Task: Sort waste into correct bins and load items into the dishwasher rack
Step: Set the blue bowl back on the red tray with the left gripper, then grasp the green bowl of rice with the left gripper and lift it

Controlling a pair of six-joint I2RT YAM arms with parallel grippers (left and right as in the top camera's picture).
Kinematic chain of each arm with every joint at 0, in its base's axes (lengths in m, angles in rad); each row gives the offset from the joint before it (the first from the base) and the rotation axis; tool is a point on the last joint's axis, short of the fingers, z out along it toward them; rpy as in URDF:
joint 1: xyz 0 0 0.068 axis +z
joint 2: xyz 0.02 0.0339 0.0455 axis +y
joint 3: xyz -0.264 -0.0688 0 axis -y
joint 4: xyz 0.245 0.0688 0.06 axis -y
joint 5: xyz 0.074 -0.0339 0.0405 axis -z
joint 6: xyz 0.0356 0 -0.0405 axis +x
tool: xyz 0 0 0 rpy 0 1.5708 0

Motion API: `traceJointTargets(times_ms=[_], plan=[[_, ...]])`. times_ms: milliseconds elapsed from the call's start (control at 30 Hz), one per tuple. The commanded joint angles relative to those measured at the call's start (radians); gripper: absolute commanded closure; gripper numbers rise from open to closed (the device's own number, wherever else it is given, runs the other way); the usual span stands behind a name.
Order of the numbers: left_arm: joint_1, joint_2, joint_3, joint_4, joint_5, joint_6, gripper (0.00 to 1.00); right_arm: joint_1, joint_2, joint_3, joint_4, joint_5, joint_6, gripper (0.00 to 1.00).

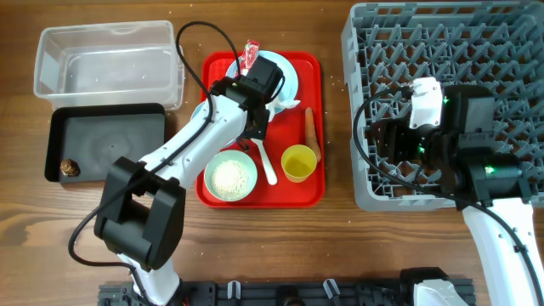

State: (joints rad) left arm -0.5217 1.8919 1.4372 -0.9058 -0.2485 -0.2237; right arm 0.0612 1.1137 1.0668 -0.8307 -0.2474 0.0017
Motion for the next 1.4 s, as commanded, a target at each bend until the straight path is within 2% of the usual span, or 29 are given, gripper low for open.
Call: traceJointTargets(times_ms=[0,67,233,333,400,467,567,633,733,800,867,933,967,1133,1167,1233,1267,1300,1367], plan=[[0.003,0.006,0.003,0.043,-0.029,-0.024,0.88,0.003,0.007,0.019,-0.001,-0.016,0.000,0.31],[0.002,0.006,0.003,0.054,-0.029,-0.024,0.85,0.003,0.007,0.018,-0.001,-0.016,0.001,0.31],[0.002,0.006,0.002,0.045,-0.029,-0.024,0.83,0.003,0.010,0.018,0.000,-0.016,0.000,0.32],[0.002,0.003,0.011,0.017,-0.021,-0.030,0.72,0.003,0.010,0.018,-0.001,-0.016,0.000,0.31],[0.000,-0.008,0.053,-0.075,0.010,-0.094,0.65,0.003,0.010,0.018,-0.001,-0.016,0.000,0.31],[0.000,-0.033,0.114,-0.210,0.098,-0.211,0.60,0.003,0.010,0.018,-0.001,-0.016,0.000,0.31],[-0.007,-0.054,0.115,-0.278,0.238,-0.308,0.50,0.003,0.010,0.018,-0.001,-0.016,0.001,0.31],[-0.023,-0.053,0.075,-0.271,0.290,-0.309,0.46,0.003,0.010,0.018,-0.005,-0.016,0.001,0.31],[-0.062,-0.053,0.010,-0.249,0.290,-0.300,0.46,0.003,0.010,0.018,-0.014,-0.015,-0.002,0.30],[-0.105,-0.053,-0.028,-0.227,0.288,-0.257,0.39,0.003,0.010,0.018,-0.022,-0.012,-0.002,0.30],[-0.135,-0.053,-0.057,-0.208,0.252,-0.252,0.35,0.003,0.010,0.018,-0.032,-0.012,-0.002,0.30],[-0.142,-0.053,-0.091,-0.179,0.196,-0.255,0.35,0.003,0.010,0.018,-0.043,-0.002,-0.002,0.26],[-0.142,-0.053,-0.108,-0.162,0.181,-0.255,0.36,0.003,0.010,0.018,-0.047,0.005,-0.003,0.26],[-0.121,-0.052,-0.231,-0.051,0.168,-0.255,0.53,0.003,0.010,0.018,-0.058,0.010,-0.002,0.25],[-0.121,-0.051,-0.259,-0.017,0.169,-0.256,0.60,0.003,0.010,0.018,-0.057,0.010,-0.002,0.25],[-0.121,-0.052,-0.275,0.008,0.169,-0.255,0.83,0.003,0.010,0.018,-0.056,0.010,-0.002,0.25],[-0.121,-0.052,-0.275,0.010,0.169,-0.256,0.90,0.003,0.010,0.018,-0.057,0.010,-0.002,0.25],[-0.121,-0.052,-0.275,0.013,0.169,-0.256,0.95,0.003,0.010,0.018,-0.057,0.010,-0.002,0.25],[-0.121,-0.052,-0.274,0.022,0.196,-0.256,0.96,0.003,0.010,0.018,-0.056,0.010,-0.002,0.25]])
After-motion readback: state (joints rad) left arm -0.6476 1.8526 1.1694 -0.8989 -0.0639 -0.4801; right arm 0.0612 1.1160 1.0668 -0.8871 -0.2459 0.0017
